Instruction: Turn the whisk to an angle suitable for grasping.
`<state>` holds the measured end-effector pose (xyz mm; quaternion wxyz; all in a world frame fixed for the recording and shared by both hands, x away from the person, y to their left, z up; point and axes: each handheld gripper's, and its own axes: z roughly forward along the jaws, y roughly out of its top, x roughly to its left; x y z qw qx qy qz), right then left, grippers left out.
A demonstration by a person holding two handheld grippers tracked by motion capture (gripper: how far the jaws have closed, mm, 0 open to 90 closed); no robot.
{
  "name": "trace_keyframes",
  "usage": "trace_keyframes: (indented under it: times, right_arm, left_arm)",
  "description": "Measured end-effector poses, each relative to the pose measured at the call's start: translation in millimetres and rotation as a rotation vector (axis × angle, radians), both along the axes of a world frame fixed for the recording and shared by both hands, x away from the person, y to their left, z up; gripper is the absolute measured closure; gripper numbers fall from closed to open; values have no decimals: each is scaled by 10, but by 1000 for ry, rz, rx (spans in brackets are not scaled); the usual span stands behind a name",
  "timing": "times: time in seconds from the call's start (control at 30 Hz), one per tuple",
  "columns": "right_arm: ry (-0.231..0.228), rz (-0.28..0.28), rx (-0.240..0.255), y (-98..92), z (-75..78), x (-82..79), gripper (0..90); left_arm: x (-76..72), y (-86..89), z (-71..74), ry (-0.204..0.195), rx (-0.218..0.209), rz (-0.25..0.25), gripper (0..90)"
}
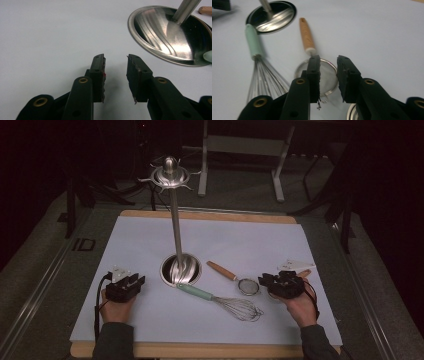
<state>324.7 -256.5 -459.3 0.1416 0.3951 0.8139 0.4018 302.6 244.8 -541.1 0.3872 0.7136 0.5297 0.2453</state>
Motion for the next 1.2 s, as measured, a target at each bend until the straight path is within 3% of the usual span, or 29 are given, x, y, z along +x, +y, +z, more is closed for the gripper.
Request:
trace_keyframes:
  times: [0.37,0.93,1.2]
  right_arm:
    - [2,116,-82,365,155,135,724]
    - [12,259,-176,934,129,183,694]
    - [23,312,-179,1131,75,173,678]
  left_arm:
    - [-1,-8,0,-1,6,0,677]
    - [4,-27,1,2,27,1,677]
    - [7,-32,1,6,33,-1,680]
